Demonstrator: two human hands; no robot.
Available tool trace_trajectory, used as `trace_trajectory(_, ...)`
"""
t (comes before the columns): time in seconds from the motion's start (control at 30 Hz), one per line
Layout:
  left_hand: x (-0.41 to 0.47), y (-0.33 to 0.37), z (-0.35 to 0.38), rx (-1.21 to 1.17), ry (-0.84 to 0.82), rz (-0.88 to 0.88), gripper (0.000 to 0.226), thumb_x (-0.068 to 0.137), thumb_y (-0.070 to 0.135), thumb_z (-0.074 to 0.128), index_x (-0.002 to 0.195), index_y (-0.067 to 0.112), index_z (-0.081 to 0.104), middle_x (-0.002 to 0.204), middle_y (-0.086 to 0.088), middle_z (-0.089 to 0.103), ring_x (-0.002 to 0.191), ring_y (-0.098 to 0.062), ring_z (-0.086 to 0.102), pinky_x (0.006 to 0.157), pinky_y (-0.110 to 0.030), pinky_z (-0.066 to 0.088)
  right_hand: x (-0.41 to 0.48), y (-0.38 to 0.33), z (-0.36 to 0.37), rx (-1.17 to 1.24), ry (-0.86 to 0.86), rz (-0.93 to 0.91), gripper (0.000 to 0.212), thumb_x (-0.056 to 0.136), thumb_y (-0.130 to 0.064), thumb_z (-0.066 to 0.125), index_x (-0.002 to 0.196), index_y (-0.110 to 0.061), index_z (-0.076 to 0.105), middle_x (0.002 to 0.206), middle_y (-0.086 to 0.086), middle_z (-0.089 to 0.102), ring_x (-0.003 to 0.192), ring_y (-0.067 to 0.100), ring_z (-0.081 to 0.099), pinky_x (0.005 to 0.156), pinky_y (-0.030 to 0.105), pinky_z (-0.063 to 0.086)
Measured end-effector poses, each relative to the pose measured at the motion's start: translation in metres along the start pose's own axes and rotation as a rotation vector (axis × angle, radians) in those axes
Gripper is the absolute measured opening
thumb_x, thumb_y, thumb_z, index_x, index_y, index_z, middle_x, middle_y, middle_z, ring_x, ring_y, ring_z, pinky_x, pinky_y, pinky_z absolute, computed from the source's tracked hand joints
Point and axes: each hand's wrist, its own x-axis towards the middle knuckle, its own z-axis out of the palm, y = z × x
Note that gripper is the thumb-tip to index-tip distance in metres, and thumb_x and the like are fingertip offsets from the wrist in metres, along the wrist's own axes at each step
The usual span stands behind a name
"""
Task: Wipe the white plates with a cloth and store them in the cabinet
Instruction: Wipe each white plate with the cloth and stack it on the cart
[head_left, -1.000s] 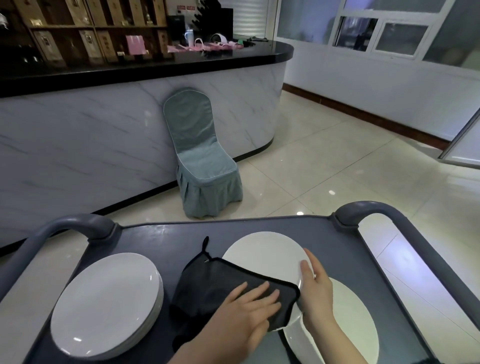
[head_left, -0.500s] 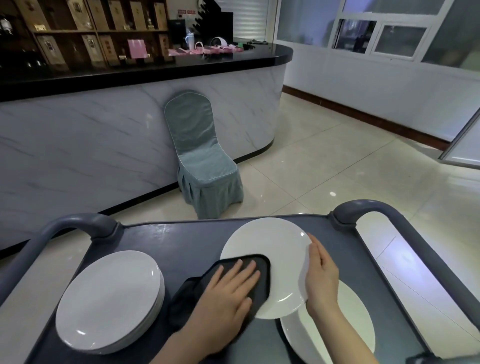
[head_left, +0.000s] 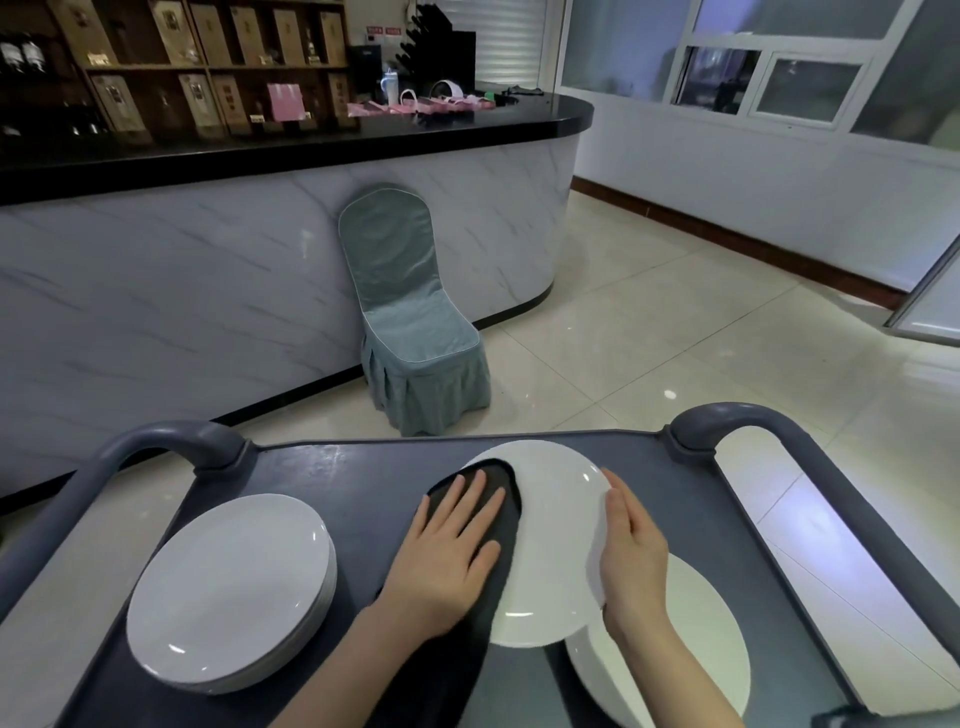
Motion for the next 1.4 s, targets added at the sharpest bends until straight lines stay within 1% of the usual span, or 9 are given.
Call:
trace_trajectory(0.17,-0.048,0.021,-0.003,0.057,0.087,0.236,0.054,0.092,0.033,0.037,0.146,0.025,0.045,0.155,0.004,0.034,0.142,-0.025,0.035,0.113,-0.048,0.02,0.0,0.001,-0.005,0.034,0.058,0.008,0.03,0.105,-0.024,0.043,0.121,-0.03,0.068,0.121,-0.019,0.068,0.118,0.006,0.06,0.105,0.034,0.045)
trace_trajectory(0.27,-0.047,0.041,0.002,-0.024,0.029,0.368,0.055,0.096,0.033,0.039,0.15,0.024,0.037,0.16,0.007,0.024,0.147,-0.017,0.023,0.118,-0.049,0.022,-0.014,0.002,0.009,0.036,-0.009,0.008,0.031,0.106,-0.022,0.042,0.109,-0.038,0.069,0.108,-0.03,0.069,0.109,-0.009,0.06,0.092,0.018,0.044)
trace_trajectory(0.43,-0.003,0.035,-0.004,-0.028,0.022,0.219,0.058,0.102,0.044,0.014,0.154,0.032,-0.009,0.157,0.02,-0.024,0.144,-0.001,-0.025,0.121,-0.037,-0.011,-0.029,0.008,0.02,0.072,-0.076,0.04,0.028,0.105,-0.021,0.045,0.112,-0.035,0.068,0.113,-0.026,0.069,0.109,-0.01,0.06,0.095,0.018,0.042)
trace_trajectory(0.7,-0.007,-0.006,0.0,-0.012,0.059,0.014,0.058,0.103,0.042,0.021,0.149,0.034,-0.012,0.155,0.019,-0.024,0.145,-0.005,-0.024,0.12,-0.033,-0.015,-0.007,-0.008,0.007,0.034,-0.007,0.009,0.026,0.103,-0.024,0.049,0.117,-0.036,0.067,0.114,-0.033,0.064,0.113,-0.009,0.056,0.1,0.023,0.041)
trace_trajectory(0.9,-0.042,0.039,0.011,-0.035,0.037,0.071,0.056,0.085,0.037,0.038,0.135,0.022,0.059,0.146,0.004,0.049,0.129,-0.017,0.053,0.097,-0.038,0.049,-0.01,-0.009,0.011,0.026,0.067,-0.011,0.029,0.104,-0.024,0.046,0.103,-0.045,0.067,0.102,-0.042,0.064,0.103,-0.021,0.056,0.086,0.012,0.039)
trace_trajectory(0.97,-0.038,0.049,0.015,-0.101,0.057,0.112,0.056,0.09,0.034,0.036,0.142,0.021,0.05,0.152,0.004,0.041,0.137,-0.018,0.043,0.102,-0.046,0.045,-0.016,-0.004,0.016,0.021,0.053,-0.008,0.03,0.104,-0.023,0.046,0.101,-0.045,0.066,0.098,-0.042,0.065,0.101,-0.02,0.057,0.084,0.01,0.038)
trace_trajectory(1.1,-0.005,0.047,0.006,-0.195,0.08,0.188,0.058,0.096,0.043,0.009,0.151,0.035,-0.01,0.157,0.023,-0.02,0.145,-0.002,-0.023,0.121,-0.036,-0.011,-0.03,0.005,0.025,-0.001,-0.031,0.0,0.026,0.103,-0.022,0.049,0.12,-0.032,0.067,0.116,-0.025,0.067,0.115,-0.001,0.06,0.096,0.016,0.041)
trace_trajectory(1.2,0.021,0.03,-0.008,-0.164,0.152,0.144,0.059,0.101,0.043,0.018,0.15,0.037,-0.014,0.157,0.021,-0.023,0.143,0.001,-0.028,0.121,-0.037,-0.013,-0.036,-0.001,0.026,-0.05,-0.137,-0.05,0.028,0.101,-0.02,0.052,0.122,-0.033,0.066,0.12,-0.023,0.067,0.117,-0.005,0.059,0.098,0.017,0.042)
trace_trajectory(1.4,0.03,-0.013,-0.026,-0.493,0.383,-0.047,0.047,0.093,0.047,0.049,0.138,0.034,0.043,0.133,0.009,0.054,0.124,-0.012,0.048,0.108,-0.035,0.036,-0.022,-0.029,0.002,-0.222,-0.294,-0.27,0.04,0.094,-0.009,0.063,0.118,-0.042,0.064,0.117,-0.038,0.062,0.111,-0.016,0.055,0.088,-0.001,0.039)
